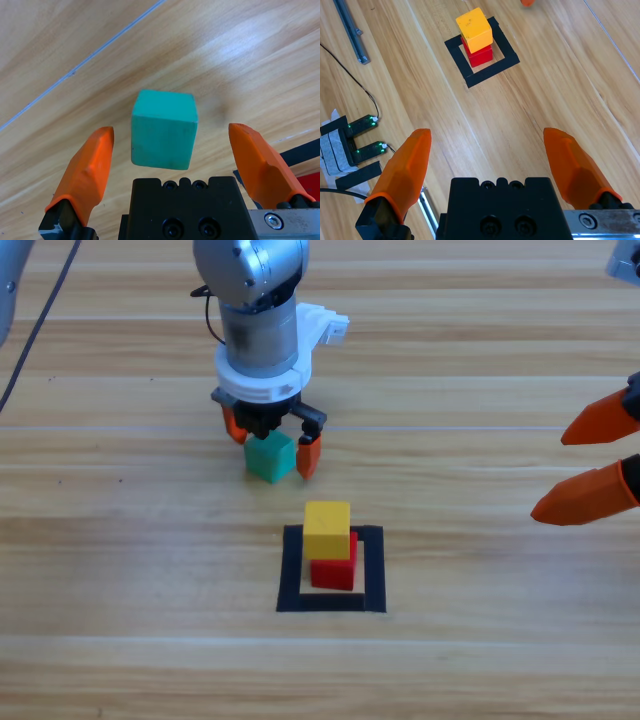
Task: Stack the blocks in the rectangular block: red at the bottom, yellow in the middle, green on top
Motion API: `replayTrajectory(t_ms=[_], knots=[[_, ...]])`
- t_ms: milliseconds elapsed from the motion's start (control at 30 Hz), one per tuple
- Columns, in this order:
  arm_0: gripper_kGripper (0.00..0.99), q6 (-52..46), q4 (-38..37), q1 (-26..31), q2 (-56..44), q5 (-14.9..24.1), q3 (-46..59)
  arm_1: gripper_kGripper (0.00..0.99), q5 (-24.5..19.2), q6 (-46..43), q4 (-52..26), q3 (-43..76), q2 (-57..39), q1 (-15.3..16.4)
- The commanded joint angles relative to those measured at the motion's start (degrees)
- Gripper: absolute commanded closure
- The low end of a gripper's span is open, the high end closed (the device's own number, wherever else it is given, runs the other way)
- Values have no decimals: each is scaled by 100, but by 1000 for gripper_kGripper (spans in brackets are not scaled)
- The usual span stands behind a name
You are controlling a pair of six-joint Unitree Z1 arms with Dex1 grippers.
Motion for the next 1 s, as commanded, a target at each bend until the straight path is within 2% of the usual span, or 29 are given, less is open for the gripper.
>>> replayTrajectory(t_ms=[33,500,600,733,867,967,1000], knots=[[16,58,27,-116,348,-52,-129,2,116,15,-172,208,-46,142],[76,76,27,-107,498,-61,-173,2,107,24,-172,208,-28,142],[140,85,27,-98,507,-61,-173,2,107,24,-172,208,-28,142],[287,93,27,-80,559,-70,-173,2,107,24,-172,217,-28,142],[539,102,27,-80,568,-70,-173,2,107,15,-172,217,-28,142],[827,93,27,-80,533,-52,-173,2,107,24,-172,217,-28,142],[832,85,35,-80,524,-44,-164,2,107,24,-172,217,-28,142]])
